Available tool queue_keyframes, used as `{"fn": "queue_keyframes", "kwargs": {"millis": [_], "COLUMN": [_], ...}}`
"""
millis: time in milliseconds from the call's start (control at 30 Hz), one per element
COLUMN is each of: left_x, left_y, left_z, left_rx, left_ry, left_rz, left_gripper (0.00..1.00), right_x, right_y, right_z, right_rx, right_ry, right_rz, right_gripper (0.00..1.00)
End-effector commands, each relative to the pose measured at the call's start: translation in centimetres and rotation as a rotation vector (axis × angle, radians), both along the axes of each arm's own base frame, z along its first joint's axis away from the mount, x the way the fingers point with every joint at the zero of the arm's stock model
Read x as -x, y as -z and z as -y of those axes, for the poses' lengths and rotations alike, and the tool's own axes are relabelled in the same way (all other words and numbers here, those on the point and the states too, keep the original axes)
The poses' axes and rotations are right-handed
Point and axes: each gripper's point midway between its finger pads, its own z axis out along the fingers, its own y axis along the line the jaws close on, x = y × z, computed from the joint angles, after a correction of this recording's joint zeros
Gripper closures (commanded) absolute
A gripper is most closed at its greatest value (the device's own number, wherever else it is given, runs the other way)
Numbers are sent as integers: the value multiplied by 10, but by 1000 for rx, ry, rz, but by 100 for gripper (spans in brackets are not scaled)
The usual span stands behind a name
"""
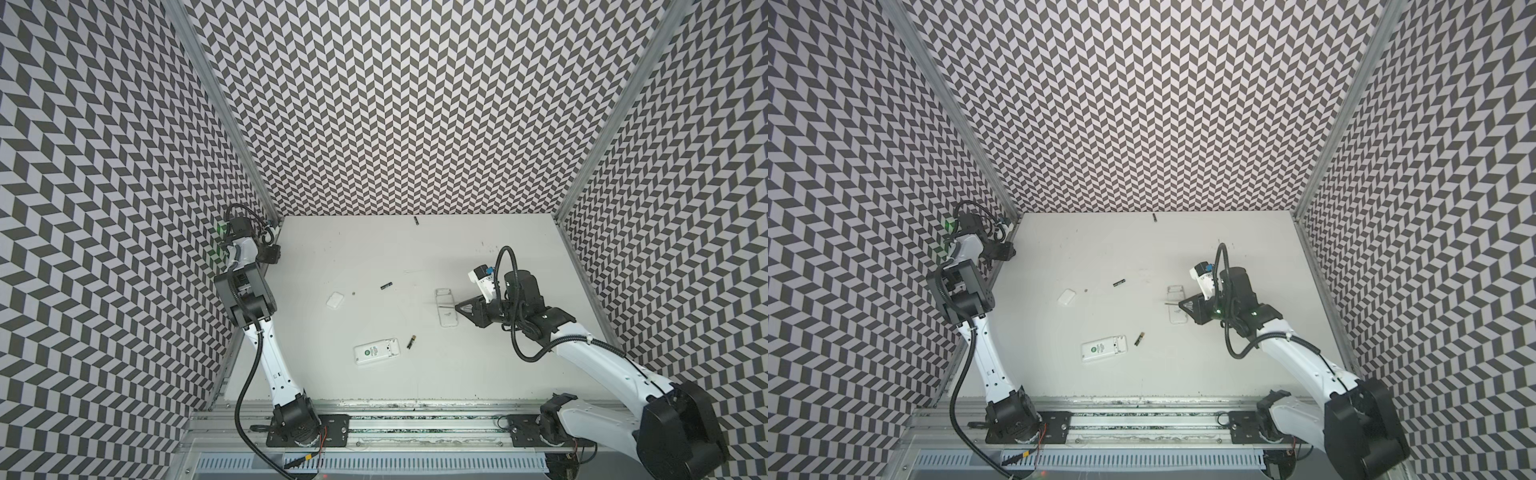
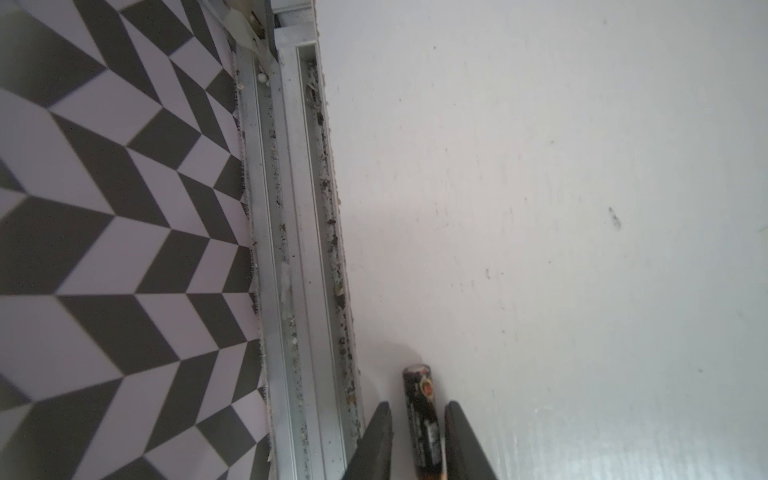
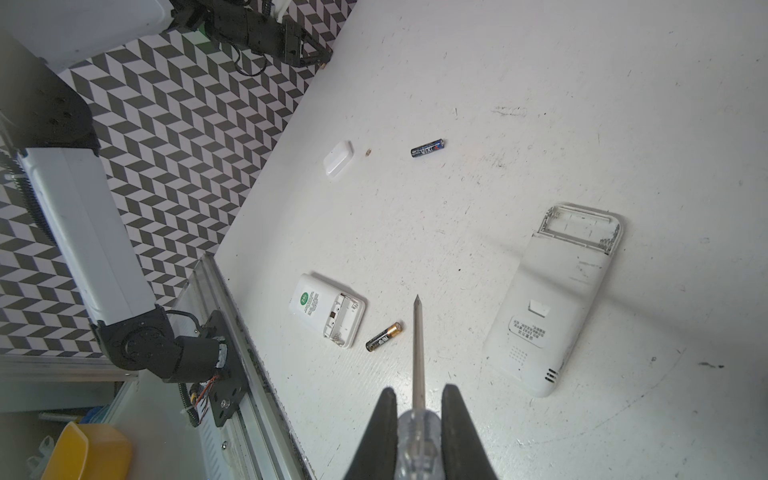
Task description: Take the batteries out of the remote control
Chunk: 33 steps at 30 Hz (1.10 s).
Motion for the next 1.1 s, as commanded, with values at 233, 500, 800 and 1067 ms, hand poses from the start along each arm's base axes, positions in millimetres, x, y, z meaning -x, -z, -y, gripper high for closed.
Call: {"fn": "queue_keyframes", "kwargs": {"millis": [233,500,800,1067], "left_x": [18,29,65,135], "left_y": [12,-17,-62,-64], "left_z": [30,92,217,326], "left_rx": [11,24,56,117], "left_ry": [93,222,462,658], "left_rz": [-75,-45,31,31], "left_gripper": [92,100,100,100], "right_x": [-7,-11,-17,-28], "right_y": [-17,-17,-12,3], "right_z": [0,7,21,36], "right_rx": [-12,11,23,45], "right_ry": [8,56,159,267], "right_rz": [84,97,111,94], "right_gripper": [100,100,100,100]}}
